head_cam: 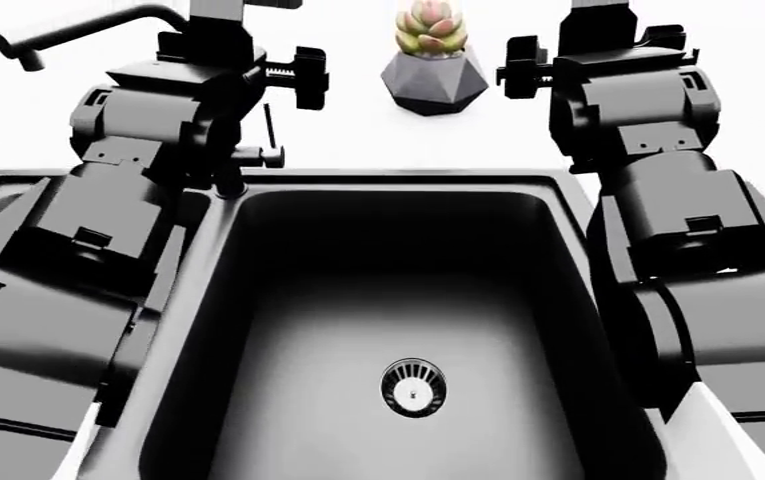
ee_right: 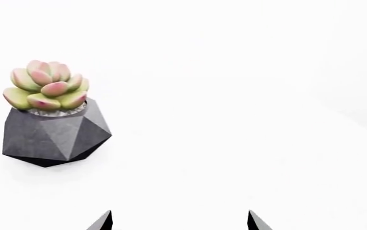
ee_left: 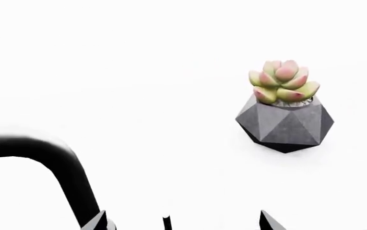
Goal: Pick the eggplant from the counter and place it in the sink. Then turn on the sink faucet.
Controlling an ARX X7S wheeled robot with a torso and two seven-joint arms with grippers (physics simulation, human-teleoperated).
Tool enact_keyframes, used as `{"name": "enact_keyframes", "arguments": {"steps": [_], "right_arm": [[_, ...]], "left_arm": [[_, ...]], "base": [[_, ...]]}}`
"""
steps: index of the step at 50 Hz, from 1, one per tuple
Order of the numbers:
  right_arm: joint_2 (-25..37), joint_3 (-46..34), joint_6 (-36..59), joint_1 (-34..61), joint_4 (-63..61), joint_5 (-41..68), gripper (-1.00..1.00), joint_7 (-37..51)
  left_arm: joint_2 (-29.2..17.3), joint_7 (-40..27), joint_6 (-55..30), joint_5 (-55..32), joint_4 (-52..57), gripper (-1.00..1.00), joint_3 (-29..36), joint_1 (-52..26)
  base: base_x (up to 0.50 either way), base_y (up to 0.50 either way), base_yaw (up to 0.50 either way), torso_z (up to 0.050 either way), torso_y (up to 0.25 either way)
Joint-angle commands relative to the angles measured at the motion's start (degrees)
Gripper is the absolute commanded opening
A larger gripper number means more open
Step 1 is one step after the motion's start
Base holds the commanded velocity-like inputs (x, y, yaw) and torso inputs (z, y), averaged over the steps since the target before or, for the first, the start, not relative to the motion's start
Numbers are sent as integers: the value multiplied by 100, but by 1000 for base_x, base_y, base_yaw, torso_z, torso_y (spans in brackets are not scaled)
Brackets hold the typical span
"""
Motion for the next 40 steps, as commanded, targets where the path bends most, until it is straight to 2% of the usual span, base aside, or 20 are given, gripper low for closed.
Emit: {"name": "enact_keyframes", "arguments": {"steps": [1, 5, 9, 16, 27, 40], "right_arm": [[-113, 107, -64, -20, -1, -130, 100, -31], [-101, 166, -42, -14, -1, -163, 100, -8], [-133, 112, -19, 2, -1, -129, 100, -15], [-141, -430, -102, -118, -1, 398, 100, 67], [-140, -411, -126, -374, -1, 460, 100, 68], [-140, -335, -134, -383, -1, 352, 100, 57]], "left_arm": [[117, -83, 145, -80, -3, 100, 90, 55], [118, -355, 165, -555, -3, 100, 547, 82], [118, -485, 229, -731, -3, 100, 737, 174], [117, -230, 227, -203, -4, 100, 79, 464], [117, -220, 174, 264, -4, 100, -422, 644], [118, -219, 198, 187, -4, 100, -378, 816]], "base": [[0, 0, 0, 50, 0], [0, 0, 0, 0, 0], [0, 0, 0, 0, 0], [0, 0, 0, 0, 0], [0, 0, 0, 0, 0], [0, 0, 0, 0, 0]]}}
